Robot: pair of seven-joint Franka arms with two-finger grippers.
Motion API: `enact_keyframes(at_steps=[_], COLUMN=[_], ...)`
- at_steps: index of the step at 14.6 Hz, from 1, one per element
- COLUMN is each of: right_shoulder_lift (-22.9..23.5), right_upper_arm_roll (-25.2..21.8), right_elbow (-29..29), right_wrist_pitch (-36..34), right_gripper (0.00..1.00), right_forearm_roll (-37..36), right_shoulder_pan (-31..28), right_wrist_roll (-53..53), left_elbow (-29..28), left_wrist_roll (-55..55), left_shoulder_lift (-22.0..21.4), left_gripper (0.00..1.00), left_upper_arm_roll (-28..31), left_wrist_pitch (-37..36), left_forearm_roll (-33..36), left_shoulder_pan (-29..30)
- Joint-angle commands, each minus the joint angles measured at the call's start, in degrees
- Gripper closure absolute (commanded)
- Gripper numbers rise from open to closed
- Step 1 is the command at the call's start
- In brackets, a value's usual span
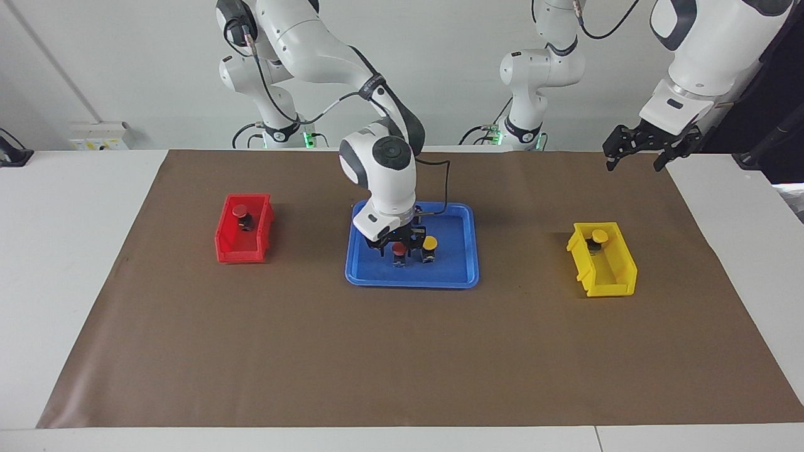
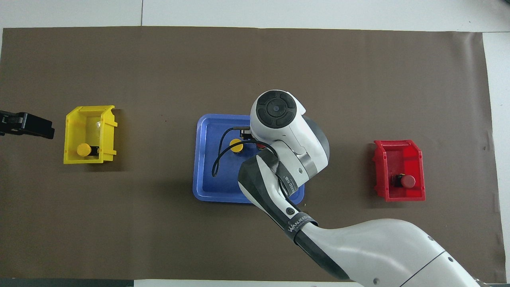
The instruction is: Sort red and yellow buttons by color
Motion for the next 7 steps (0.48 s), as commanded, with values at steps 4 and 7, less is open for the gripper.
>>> enact_keyframes(at_steps=[4,7], right_shoulder_lift=[-1.9,-1.9], right_upper_arm_roll=[0.8,0.8], right_elbow=[-2.4,-2.4], right_wrist_pitch=[1.3,2.0], right_gripper=[0.39,0.48], right_forearm_roll=[-0.2,-0.2], right_shoulder_pan=[0.0,0.0], right_wrist_roll=[-0.5,-0.5], left_elbow=[-0.5,-0.6], left_wrist_roll=[1.2,1.2], left_shoulder_lift=[-0.8,-0.8], left_gripper=[0.00,0.00], left_upper_arm_roll=[0.4,0.4], left_wrist_pitch=[-1.1,-1.1], left_forearm_roll=[-0.7,-0.7], left_shoulder_pan=[0.0,0.2])
